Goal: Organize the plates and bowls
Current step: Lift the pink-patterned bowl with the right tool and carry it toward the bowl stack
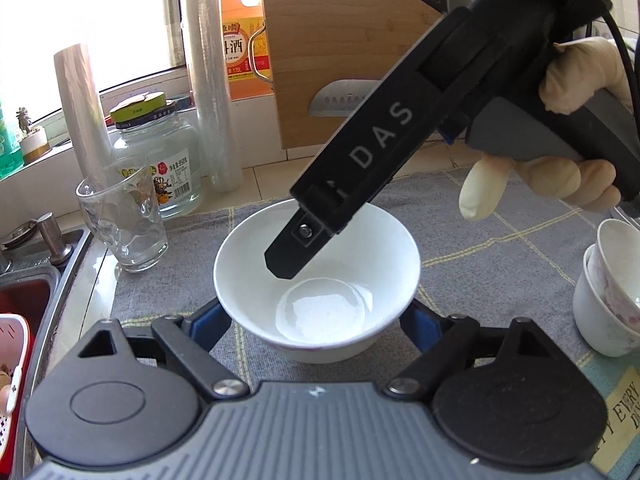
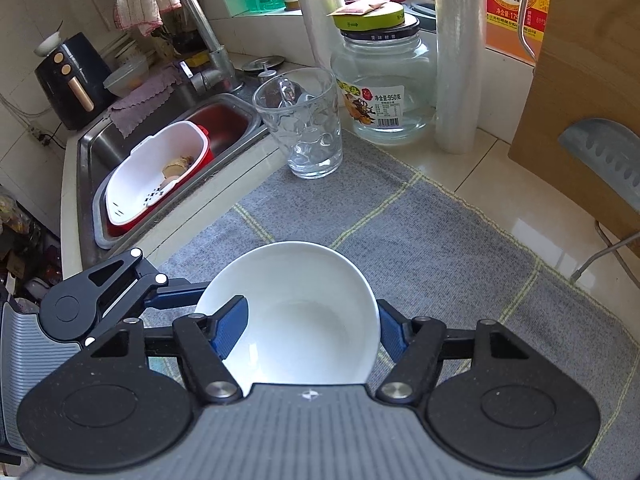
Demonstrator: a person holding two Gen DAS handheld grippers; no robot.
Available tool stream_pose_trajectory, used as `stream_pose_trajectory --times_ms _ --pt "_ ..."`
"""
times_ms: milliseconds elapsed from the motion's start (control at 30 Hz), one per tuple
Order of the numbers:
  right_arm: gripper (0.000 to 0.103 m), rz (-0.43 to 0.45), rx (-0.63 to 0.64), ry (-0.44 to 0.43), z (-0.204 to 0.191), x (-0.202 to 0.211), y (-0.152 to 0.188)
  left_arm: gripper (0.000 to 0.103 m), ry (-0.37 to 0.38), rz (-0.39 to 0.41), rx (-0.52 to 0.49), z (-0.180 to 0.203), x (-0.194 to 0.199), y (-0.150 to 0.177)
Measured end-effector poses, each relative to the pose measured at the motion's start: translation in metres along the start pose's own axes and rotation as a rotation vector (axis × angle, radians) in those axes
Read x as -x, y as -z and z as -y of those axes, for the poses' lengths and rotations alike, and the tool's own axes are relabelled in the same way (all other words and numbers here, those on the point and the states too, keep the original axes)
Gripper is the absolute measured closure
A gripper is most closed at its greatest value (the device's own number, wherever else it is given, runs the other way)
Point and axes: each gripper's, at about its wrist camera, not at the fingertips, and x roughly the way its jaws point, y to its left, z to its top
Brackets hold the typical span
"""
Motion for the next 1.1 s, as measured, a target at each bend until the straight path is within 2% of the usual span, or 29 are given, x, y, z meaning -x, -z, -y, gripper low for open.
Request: stream_pose_trajectory --times_ms 633,1100 --pt "0.029 0.058 -0.012 -0.05 -0.031 0.075 0.057 0.013 0.014 -0.001 -0.054 0.054 0.067 0.0" --pt "0.029 0.128 -0.071 0.016 -0.016 0.143 0.106 0.013 0.11 0.04 -0.141 0.108 0.087 -0.018"
